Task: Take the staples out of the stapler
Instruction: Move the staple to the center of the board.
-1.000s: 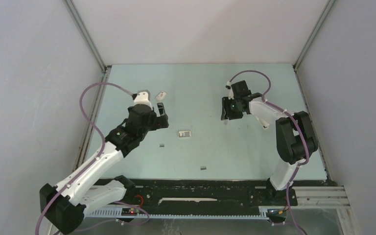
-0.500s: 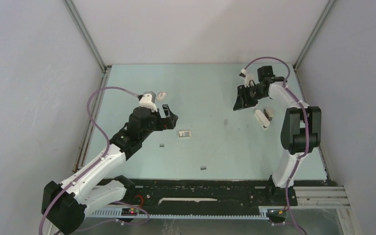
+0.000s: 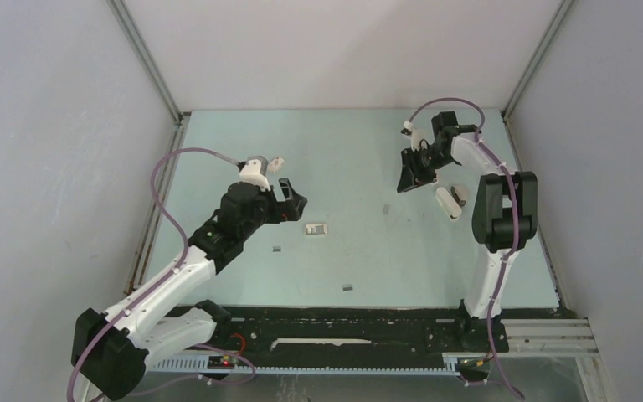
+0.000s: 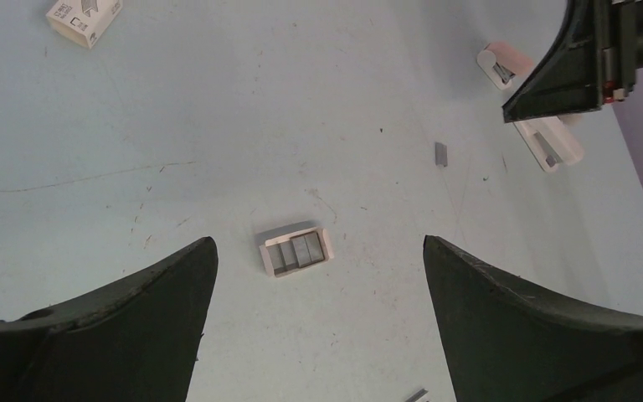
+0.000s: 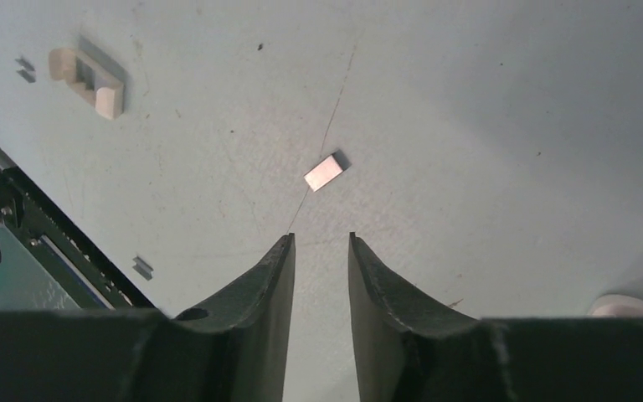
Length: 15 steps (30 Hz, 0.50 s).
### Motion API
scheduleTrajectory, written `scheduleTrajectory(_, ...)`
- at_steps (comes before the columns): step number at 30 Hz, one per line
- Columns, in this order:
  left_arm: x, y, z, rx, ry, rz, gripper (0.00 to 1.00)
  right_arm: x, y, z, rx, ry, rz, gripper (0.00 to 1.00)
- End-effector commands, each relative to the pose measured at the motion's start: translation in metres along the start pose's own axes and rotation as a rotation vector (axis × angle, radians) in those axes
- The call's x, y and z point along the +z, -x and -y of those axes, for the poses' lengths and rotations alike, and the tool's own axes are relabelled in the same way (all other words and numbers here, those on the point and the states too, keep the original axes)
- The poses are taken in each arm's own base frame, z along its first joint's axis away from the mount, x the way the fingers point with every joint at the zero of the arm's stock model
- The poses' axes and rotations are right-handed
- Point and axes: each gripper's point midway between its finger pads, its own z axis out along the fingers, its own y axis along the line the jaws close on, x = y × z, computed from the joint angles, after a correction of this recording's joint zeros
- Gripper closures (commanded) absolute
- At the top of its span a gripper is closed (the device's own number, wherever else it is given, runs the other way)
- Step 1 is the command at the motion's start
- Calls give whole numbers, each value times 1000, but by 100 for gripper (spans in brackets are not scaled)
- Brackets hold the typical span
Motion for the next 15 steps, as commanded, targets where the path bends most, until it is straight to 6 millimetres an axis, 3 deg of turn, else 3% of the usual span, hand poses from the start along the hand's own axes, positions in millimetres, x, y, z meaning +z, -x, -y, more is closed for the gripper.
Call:
scheduleTrajectory(1, -5, 13, 7, -27, -38, 58, 2, 18, 9, 8, 37, -23, -18, 65)
scheduleTrajectory(9, -6, 7, 5, -44, -36, 53, 2, 54, 7, 6, 55, 6, -88, 67)
scheduleTrajectory(15, -6, 4, 5, -51, -38, 44, 2, 64, 11, 14, 63, -16, -108, 67)
